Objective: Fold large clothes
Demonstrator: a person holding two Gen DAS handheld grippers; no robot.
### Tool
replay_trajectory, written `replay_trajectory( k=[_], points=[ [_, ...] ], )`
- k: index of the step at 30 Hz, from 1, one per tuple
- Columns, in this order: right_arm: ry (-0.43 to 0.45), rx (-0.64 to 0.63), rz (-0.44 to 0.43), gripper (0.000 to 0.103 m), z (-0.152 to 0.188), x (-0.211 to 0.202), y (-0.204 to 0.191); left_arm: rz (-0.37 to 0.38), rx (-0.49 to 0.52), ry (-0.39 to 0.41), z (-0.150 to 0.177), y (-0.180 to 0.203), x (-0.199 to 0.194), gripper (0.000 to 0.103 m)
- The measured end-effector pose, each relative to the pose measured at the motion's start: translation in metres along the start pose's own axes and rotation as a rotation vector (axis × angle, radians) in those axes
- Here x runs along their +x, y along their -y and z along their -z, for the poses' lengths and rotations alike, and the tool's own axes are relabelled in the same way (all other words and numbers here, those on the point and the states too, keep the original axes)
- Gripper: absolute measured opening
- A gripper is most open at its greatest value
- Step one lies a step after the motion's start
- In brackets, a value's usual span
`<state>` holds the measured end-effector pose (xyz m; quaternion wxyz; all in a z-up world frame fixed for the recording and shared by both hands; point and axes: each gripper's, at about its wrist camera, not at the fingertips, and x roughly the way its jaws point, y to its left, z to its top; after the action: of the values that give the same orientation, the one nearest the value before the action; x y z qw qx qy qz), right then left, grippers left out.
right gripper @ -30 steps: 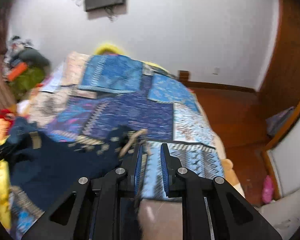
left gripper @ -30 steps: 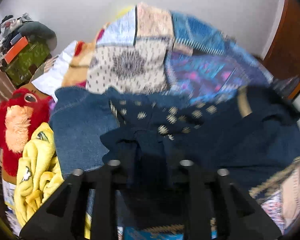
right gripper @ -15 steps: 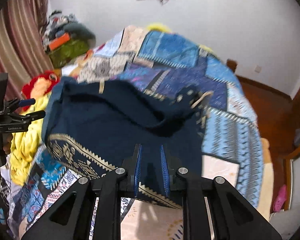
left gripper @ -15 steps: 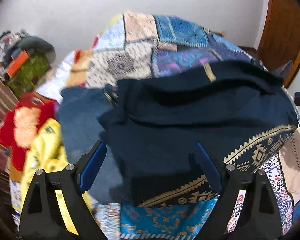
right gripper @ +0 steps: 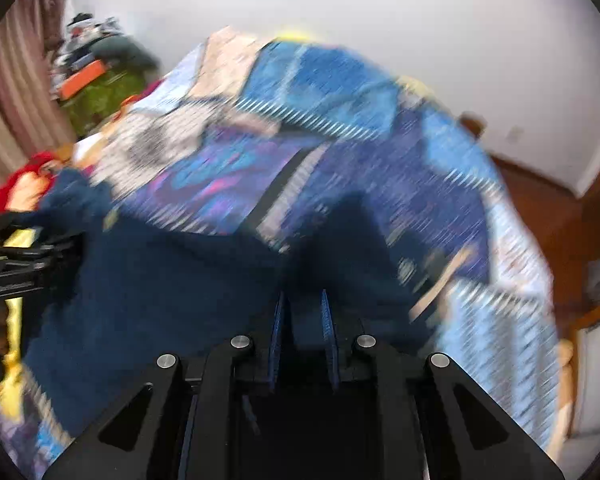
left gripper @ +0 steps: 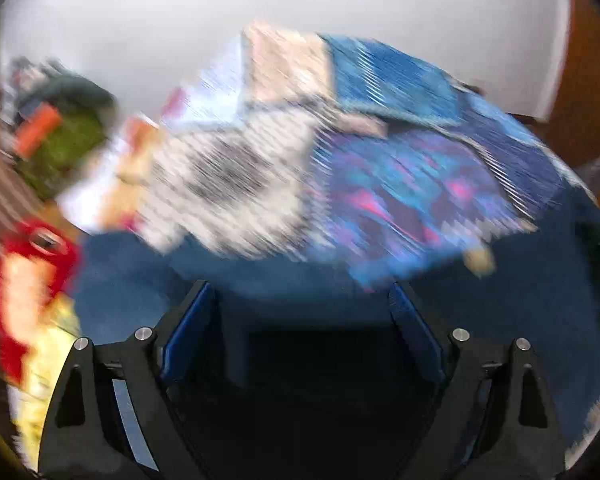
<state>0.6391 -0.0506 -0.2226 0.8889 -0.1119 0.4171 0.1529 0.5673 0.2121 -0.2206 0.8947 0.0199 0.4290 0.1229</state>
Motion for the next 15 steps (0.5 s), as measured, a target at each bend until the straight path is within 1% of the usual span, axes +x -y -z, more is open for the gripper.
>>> replay_trajectory(
  k=[1, 2, 3, 4, 5, 6, 8, 9, 10, 12, 14, 15],
  points=[
    [0.011, 0.005, 0.036, 0.015, -0.005, -0.003, 0.003, -0.059, 0.004, 0.013, -0.007, -0.005, -0.002, 0.089],
    [0.017, 0.008, 0.04, 0.015, -0.007, -0.008, 0.005, -0.071, 0.0, 0.023, -0.01, -0.012, -0.006, 0.089],
    [0.032, 0.009, 0.005, 0.015, -0.008, -0.016, 0.005, -0.056, -0.006, 0.032, -0.011, -0.016, -0.011, 0.089],
    [0.045, 0.005, -0.044, 0.015, -0.006, -0.024, 0.002, -0.011, -0.018, 0.048, -0.009, -0.022, -0.021, 0.089],
    [0.052, -0.005, -0.085, 0.015, -0.002, -0.032, -0.001, 0.017, -0.023, 0.059, -0.006, -0.025, -0.029, 0.089],
    [0.054, -0.015, -0.107, 0.015, 0.001, -0.039, -0.006, 0.069, -0.024, 0.076, 0.0, -0.027, -0.042, 0.089],
    [0.05, -0.064, -0.171, 0.015, 0.013, -0.056, -0.028, 0.134, -0.018, 0.084, 0.011, -0.027, -0.056, 0.09],
    [0.046, -0.083, -0.205, 0.015, 0.02, -0.062, -0.038, 0.185, -0.012, 0.076, 0.02, -0.025, -0.064, 0.09],
    [0.045, -0.093, -0.234, 0.015, 0.027, -0.068, -0.047, 0.217, -0.007, 0.065, 0.026, -0.021, -0.069, 0.09],
    [0.026, -0.107, -0.323, 0.015, 0.043, -0.076, -0.068, 0.284, 0.002, 0.039, 0.039, -0.011, -0.072, 0.09],
    [-0.009, -0.116, -0.364, 0.015, 0.057, -0.073, -0.084, 0.342, 0.009, 0.002, 0.056, -0.001, -0.072, 0.09],
    [-0.032, -0.123, -0.364, 0.015, 0.064, -0.068, -0.091, 0.353, 0.015, -0.016, 0.063, 0.003, -0.07, 0.09]
  ],
)
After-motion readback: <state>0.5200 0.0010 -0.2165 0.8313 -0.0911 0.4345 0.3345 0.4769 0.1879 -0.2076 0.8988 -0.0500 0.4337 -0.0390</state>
